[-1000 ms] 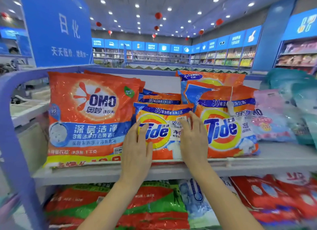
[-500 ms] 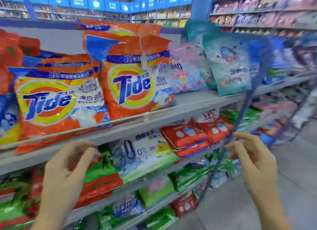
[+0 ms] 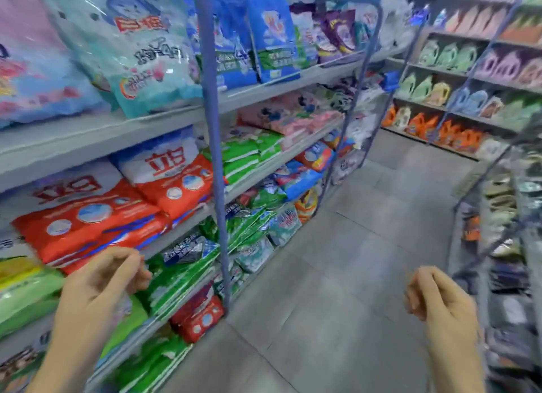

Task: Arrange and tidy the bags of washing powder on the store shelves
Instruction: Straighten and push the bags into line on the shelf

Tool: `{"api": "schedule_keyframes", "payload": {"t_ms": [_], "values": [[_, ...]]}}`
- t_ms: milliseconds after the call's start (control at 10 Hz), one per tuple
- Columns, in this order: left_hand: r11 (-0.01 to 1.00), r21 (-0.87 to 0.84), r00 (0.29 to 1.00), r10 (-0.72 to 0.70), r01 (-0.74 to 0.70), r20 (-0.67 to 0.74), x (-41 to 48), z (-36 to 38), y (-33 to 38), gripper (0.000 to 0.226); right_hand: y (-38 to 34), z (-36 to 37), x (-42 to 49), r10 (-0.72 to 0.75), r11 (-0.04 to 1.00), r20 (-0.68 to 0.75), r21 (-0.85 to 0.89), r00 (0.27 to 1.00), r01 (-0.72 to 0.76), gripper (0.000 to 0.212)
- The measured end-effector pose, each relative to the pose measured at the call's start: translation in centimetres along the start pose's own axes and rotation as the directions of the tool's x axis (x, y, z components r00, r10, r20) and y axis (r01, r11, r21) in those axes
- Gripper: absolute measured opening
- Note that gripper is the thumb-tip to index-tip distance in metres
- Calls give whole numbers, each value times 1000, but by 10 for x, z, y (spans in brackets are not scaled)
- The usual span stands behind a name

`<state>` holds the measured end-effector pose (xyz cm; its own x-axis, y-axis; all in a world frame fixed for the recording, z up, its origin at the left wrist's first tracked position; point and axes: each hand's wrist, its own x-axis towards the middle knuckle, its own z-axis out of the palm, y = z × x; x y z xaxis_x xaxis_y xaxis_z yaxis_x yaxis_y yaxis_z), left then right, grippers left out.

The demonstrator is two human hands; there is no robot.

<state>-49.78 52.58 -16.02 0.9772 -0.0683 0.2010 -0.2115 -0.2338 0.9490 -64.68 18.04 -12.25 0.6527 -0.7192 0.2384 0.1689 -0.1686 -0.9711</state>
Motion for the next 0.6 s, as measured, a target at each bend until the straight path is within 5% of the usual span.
{"api": "schedule_keyframes", "payload": {"t_ms": [200, 300, 400, 500, 600], "values": [[1000, -14, 994, 9, -8, 112, 50, 118, 18, 57, 44, -69, 68, 57, 998, -111, 36, 992, -54, 77], [995, -98, 990, -15, 29, 141, 81, 181, 18, 22, 65, -93, 103, 90, 995, -170, -34, 981, -98, 79], [991, -109, 981, -50, 71, 186, 119, 240, 13, 33, 86, -111, 146, 101, 993, -231, -35, 968, -113, 64], [979, -173, 973, -72, 111, 219, 165, 299, 16, 21, 106, -122, 206, 103, 989, -282, -70, 954, -128, 36], [966, -229, 963, -58, 121, 261, 222, 356, 27, 36, 124, -129, 273, 119, 981, -317, -108, 941, -160, 37]]}}
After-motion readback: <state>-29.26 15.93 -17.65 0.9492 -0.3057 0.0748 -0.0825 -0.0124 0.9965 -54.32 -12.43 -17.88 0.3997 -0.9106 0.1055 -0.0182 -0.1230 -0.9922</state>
